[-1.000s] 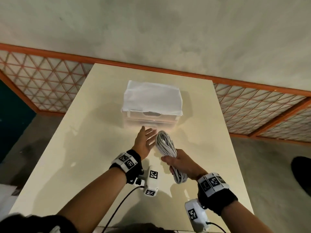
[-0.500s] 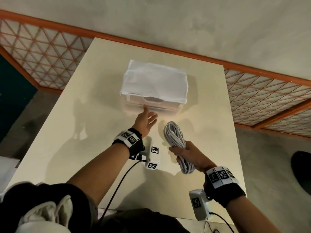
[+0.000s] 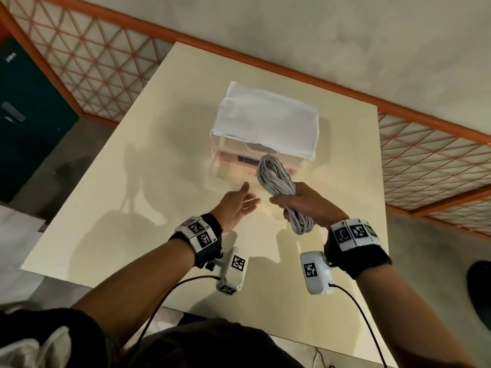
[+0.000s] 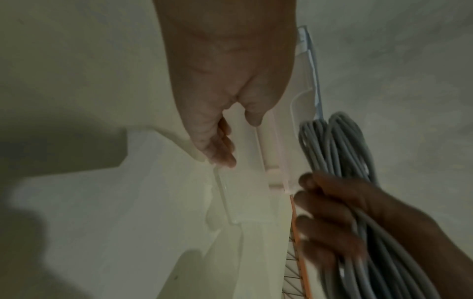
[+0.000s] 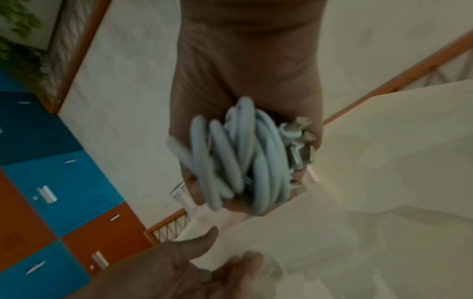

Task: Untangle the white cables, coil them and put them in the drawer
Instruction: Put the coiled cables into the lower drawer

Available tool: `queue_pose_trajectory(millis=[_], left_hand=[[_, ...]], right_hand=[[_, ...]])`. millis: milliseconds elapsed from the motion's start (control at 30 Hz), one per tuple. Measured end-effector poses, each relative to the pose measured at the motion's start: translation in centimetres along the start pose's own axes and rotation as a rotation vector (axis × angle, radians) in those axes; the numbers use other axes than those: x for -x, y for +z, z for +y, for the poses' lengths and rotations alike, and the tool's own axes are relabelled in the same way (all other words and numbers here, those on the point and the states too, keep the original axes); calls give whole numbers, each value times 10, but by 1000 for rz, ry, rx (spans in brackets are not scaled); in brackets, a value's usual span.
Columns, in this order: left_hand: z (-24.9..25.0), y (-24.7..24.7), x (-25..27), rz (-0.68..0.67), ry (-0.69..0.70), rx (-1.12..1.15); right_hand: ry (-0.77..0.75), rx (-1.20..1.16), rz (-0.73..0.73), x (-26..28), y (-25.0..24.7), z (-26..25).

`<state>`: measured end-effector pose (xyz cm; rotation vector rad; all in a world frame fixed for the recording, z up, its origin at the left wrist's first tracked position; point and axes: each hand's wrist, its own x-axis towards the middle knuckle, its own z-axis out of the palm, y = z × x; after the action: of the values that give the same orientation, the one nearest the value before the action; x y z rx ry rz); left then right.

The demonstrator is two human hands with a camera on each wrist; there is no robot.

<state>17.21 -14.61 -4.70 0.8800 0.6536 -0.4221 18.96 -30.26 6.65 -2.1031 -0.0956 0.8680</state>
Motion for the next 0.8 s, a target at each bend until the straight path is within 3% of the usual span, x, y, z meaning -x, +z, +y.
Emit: queue_pose_trajectory(millis=[167,333,400,600,700,800], left_hand=[[1,-10,16,-17,-15,10],[-6,-18,25,-35,-42,91],[-5,-19,25,-36,-44,96],[0,-18,30,-30,-55,55],[2,-17,33,-36,-59,29],[1,-17,33,-39,-47,7]], right_hand=[[-62,198,-107,-48,8,-21],[114,539,-223,-93,9,-17],[170,549,-265,-104,9,-16],[405,-26,-267,-117,14,5],[415,-192,-122,-117,15,10],[297,-185,69,-114,21,11]])
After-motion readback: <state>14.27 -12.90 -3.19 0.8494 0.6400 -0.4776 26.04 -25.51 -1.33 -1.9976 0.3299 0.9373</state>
